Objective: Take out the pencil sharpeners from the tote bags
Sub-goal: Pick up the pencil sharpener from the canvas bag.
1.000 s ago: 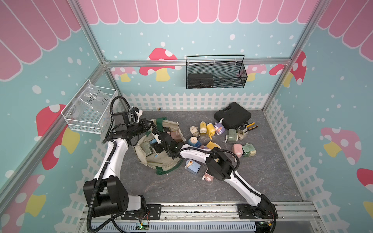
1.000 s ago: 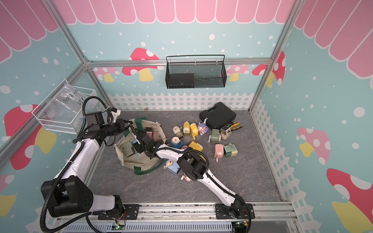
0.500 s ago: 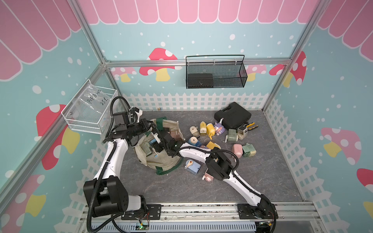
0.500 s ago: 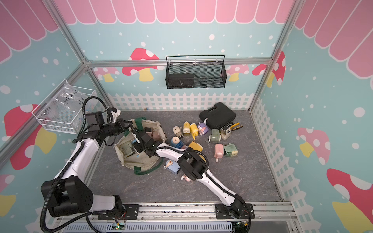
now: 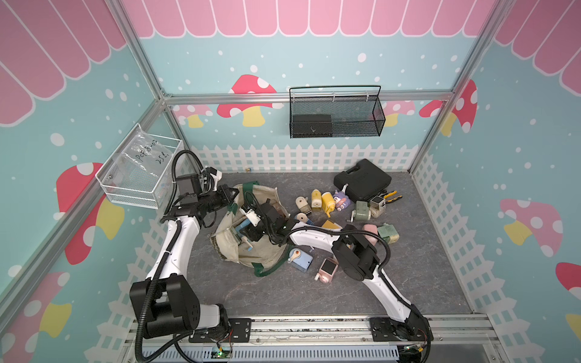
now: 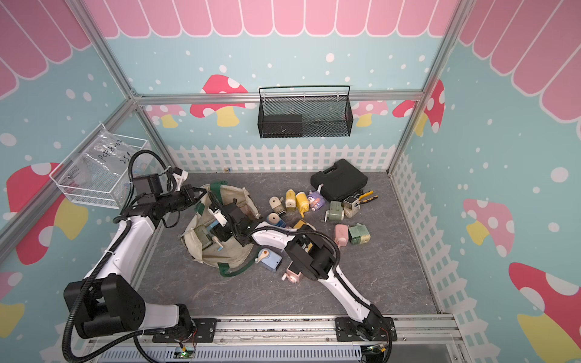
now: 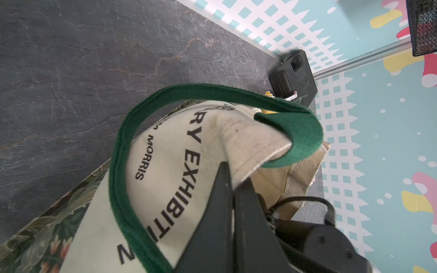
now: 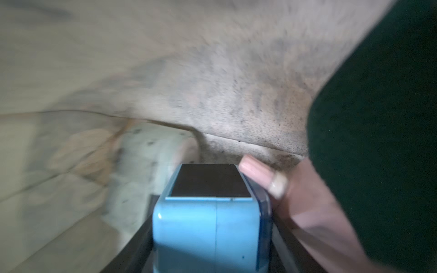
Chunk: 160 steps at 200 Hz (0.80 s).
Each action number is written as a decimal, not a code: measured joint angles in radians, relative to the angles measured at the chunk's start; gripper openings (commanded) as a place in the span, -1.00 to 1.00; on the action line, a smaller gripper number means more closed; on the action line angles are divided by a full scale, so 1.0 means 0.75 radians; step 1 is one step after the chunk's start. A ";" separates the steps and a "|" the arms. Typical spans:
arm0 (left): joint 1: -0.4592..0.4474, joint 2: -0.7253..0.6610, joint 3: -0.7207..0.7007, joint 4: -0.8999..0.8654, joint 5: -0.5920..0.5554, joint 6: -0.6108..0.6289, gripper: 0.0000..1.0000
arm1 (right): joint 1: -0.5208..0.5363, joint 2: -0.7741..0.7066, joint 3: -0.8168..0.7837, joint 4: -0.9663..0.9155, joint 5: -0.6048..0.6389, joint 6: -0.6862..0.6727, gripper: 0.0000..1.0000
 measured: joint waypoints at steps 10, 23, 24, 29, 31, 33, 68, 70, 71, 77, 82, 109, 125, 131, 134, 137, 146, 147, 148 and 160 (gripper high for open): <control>0.000 0.000 0.000 0.001 0.000 0.000 -1.00 | 0.001 -0.047 -0.037 0.031 -0.021 -0.012 -0.19; 0.000 0.000 0.000 0.001 0.000 0.000 -1.00 | 0.002 -0.092 -0.063 0.062 -0.033 -0.027 -0.20; 0.000 0.000 0.000 0.001 0.000 0.000 -1.00 | 0.002 -0.097 -0.065 0.066 -0.035 -0.029 -0.20; 0.000 0.000 0.000 0.001 0.000 0.000 -1.00 | 0.002 -0.112 -0.073 0.080 -0.040 -0.034 -0.20; 0.000 0.000 0.000 0.001 0.000 0.000 -1.00 | 0.002 -0.118 -0.076 0.085 -0.043 -0.037 -0.20; 0.000 0.000 0.000 0.001 0.000 0.000 -1.00 | 0.002 -0.124 -0.079 0.092 -0.046 -0.039 -0.20; 0.000 0.000 0.000 0.001 0.000 0.000 -1.00 | 0.002 -0.228 -0.183 0.163 -0.086 -0.068 -0.21; 0.000 0.000 0.000 0.001 0.000 0.000 -1.00 | 0.002 -0.238 -0.194 0.164 -0.084 -0.072 -0.21; 0.000 0.000 0.000 0.001 0.000 0.000 -1.00 | 0.002 -0.242 -0.198 0.165 -0.084 -0.072 -0.21; 0.000 0.000 0.000 0.001 0.000 0.000 -1.00 | 0.002 -0.267 -0.232 0.174 -0.086 -0.078 -0.21; 0.000 0.000 0.000 0.001 0.000 0.000 -1.00 | 0.002 -0.287 -0.258 0.178 -0.088 -0.084 -0.21; 0.000 0.000 0.000 0.001 0.000 0.000 -1.00 | 0.002 -0.423 -0.416 0.185 -0.086 -0.115 -0.21; 0.000 0.000 0.000 0.001 -0.001 0.000 -1.00 | 0.002 -0.541 -0.531 0.183 -0.078 -0.130 -0.21; 0.000 0.000 0.000 0.001 0.000 0.000 -1.00 | 0.002 -0.592 -0.572 0.181 -0.077 -0.133 -0.21; 0.000 0.000 0.000 0.001 0.000 0.000 -1.00 | 0.002 -0.613 -0.590 0.182 -0.080 -0.133 -0.21; 0.000 0.000 0.000 0.001 0.000 0.000 -1.00 | 0.002 -0.637 -0.607 0.182 -0.080 -0.136 -0.21; 0.000 0.000 0.000 0.001 0.000 0.000 -1.00 | 0.002 -0.719 -0.666 0.184 -0.078 -0.137 -0.21; 0.000 0.000 0.000 0.001 0.000 0.000 -1.00 | 0.002 -0.731 -0.675 0.184 -0.080 -0.137 -0.21; 0.000 0.000 0.000 0.001 0.000 0.000 -1.00 | 0.002 -0.738 -0.680 0.184 -0.082 -0.138 -0.21; 0.000 0.000 0.000 0.001 -0.001 0.001 -1.00 | 0.002 -0.868 -0.767 0.194 -0.076 -0.140 -0.21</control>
